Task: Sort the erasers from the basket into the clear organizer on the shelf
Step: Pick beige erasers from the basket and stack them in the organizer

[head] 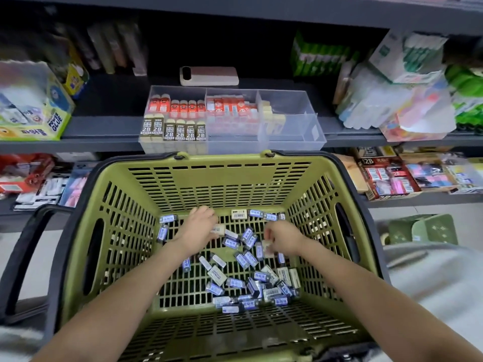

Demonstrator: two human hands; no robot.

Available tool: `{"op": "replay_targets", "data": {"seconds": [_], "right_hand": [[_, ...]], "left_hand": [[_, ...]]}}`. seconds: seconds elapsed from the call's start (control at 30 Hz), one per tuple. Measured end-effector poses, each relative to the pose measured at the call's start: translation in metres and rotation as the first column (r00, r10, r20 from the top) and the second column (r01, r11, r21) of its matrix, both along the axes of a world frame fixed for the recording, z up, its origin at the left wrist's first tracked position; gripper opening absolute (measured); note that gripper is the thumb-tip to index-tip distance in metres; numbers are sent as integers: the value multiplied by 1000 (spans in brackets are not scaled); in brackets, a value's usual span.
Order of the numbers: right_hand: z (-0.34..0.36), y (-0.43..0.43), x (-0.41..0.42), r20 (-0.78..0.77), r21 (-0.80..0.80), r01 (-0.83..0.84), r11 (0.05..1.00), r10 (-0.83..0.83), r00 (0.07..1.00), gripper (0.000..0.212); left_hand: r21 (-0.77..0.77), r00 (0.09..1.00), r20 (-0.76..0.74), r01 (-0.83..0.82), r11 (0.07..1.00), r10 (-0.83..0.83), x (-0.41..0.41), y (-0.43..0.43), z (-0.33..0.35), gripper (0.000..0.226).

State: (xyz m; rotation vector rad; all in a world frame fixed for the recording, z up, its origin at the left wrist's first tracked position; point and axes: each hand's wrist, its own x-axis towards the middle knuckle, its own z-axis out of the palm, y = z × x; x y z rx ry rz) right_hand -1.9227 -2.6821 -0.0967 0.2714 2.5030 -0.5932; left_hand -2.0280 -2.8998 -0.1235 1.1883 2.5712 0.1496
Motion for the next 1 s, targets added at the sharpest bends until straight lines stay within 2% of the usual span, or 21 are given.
{"op": "replay_targets", "data": {"seconds": [0.03,0.07,0.1,0.13,0.17,0.2,0.23,0.3,0.37,0.43,0.47,0.5,0.53,0.57,0.6,0.7,0.87,1.0], "right_hand": [[9,-3,-4,-3,-145,103,984,-105,995,21],[19,-8,-8,7,-310,194,931,-202,979,22],[29,-12,-11,30,-461,257,849,-275,961,23],[39,-18,-12,68,-576,295,762,-315,947,23],[45,-24,-11,105,-648,310,695,-323,941,22],[50,-30,-9,127,-686,312,658,-313,941,23],[53,-36,-7,131,-695,303,652,-299,945,23],[54,-45,-1,115,-683,277,676,-275,954,22],[54,-44,2,127,-664,283,692,-268,955,19],[49,-34,4,187,-573,321,754,-261,947,16],[45,-27,5,232,-436,306,846,-223,947,15],[40,-19,7,293,-217,239,946,-170,941,21],[32,-12,11,369,-1,156,988,-144,918,32],[24,-7,16,428,143,97,985,-150,891,45],[17,-6,21,465,217,66,974,-163,870,57],[-3,-8,33,473,247,30,968,-148,869,68],[-17,-8,41,357,270,89,959,-186,916,47],[-23,-8,42,295,156,61,986,-106,950,35]], "left_hand": [[110,985,139,-119,987,103,5,3,8,32],[200,906,366,-300,933,213,11,6,18,26],[216,713,648,-508,834,267,18,10,29,21],[158,435,873,-680,716,220,25,13,37,17],[52,154,981,-794,606,118,32,15,43,15],[-65,-61,998,-850,522,26,39,15,48,16],[-155,-195,980,-868,472,-38,44,15,51,20],[-251,-332,938,-848,467,-99,50,12,54,32],[-275,-376,924,-783,558,-72,55,7,56,47],[-239,-310,951,-716,656,8,62,2,57,45],[-210,-251,967,-694,689,42,65,0,56,43],[-185,-198,978,-683,707,65,67,-1,55,44],[-168,-161,984,-679,715,78,69,-3,54,45],[-161,-145,986,-679,716,85,69,-3,53,46],[-163,-149,985,-681,714,83,69,-3,52,45],[-200,-207,975,-691,694,75,66,-3,50,40],[-186,-220,975,-736,651,29,61,-7,42,39],[-189,-230,973,-768,612,12,58,-7,37,36]]}}
